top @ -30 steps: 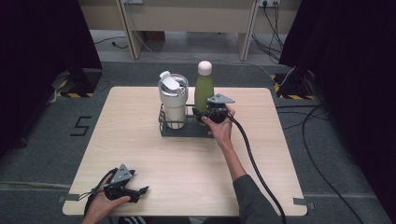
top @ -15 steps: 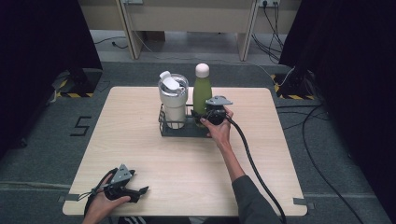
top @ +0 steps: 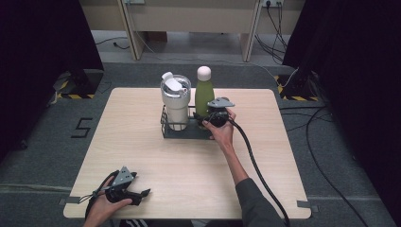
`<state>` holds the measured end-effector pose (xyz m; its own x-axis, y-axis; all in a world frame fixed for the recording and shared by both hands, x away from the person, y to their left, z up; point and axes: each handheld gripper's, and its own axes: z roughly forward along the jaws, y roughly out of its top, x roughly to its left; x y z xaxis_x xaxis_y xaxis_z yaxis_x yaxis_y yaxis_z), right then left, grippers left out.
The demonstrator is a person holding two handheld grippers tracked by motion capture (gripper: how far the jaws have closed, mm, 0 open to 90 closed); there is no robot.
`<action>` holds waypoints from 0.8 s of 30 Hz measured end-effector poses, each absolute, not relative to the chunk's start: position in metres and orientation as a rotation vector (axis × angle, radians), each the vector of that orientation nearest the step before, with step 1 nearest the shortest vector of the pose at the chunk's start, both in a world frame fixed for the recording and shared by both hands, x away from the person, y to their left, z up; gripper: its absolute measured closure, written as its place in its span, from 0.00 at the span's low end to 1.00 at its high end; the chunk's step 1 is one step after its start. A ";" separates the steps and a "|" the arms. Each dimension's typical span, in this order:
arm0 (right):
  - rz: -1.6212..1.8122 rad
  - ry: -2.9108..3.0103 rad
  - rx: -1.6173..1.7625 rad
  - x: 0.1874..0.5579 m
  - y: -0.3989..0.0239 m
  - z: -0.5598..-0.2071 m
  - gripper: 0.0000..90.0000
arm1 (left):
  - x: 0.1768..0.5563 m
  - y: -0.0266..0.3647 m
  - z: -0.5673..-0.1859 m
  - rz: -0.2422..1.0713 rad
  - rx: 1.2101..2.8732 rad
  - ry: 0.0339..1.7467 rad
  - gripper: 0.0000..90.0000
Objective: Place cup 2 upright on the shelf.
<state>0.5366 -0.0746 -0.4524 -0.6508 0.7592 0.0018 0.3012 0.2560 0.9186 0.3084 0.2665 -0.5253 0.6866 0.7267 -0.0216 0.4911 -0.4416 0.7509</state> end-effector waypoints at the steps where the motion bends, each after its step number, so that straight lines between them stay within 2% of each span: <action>1: 1.385 2.085 0.960 0.537 -0.075 -0.452 0.21 | 0.308 0.267 -0.525 0.393 2.130 0.930 0.14; 8: 1.409 2.052 0.938 0.532 -0.082 -0.435 0.17 | 0.308 0.267 -0.525 0.393 2.133 0.928 0.14; 24: 1.491 2.023 0.917 0.509 -0.102 -0.402 0.17 | 0.308 0.267 -0.525 0.393 2.133 0.928 0.14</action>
